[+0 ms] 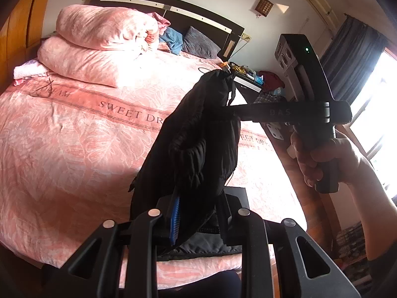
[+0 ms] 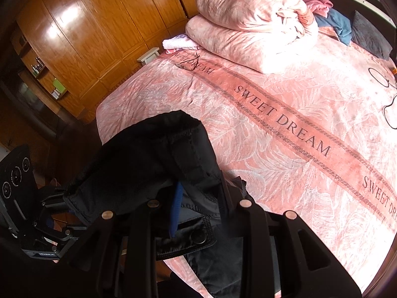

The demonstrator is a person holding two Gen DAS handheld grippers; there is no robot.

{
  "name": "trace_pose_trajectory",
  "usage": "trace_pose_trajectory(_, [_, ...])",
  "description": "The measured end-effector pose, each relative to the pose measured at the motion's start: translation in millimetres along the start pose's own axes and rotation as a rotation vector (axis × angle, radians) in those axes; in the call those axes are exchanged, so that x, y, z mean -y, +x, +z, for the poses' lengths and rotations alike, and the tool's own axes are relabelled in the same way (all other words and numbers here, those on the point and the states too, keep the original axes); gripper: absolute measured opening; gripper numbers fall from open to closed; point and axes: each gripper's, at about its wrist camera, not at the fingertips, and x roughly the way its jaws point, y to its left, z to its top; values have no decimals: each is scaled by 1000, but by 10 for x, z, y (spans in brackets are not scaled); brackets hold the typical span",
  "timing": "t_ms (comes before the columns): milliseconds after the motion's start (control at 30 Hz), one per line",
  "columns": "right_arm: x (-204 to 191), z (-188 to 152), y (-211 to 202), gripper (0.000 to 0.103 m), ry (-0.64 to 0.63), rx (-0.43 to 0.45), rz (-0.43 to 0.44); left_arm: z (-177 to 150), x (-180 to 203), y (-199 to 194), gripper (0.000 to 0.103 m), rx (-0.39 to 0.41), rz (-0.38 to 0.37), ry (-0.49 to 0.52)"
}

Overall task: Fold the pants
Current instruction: 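Lift the folded pants with the left tool and hold them up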

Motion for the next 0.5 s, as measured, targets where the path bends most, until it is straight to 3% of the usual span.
trace_pose_trajectory(500, [259, -252, -90, 26, 30, 10, -6, -88, 334, 227, 25, -33, -18, 70])
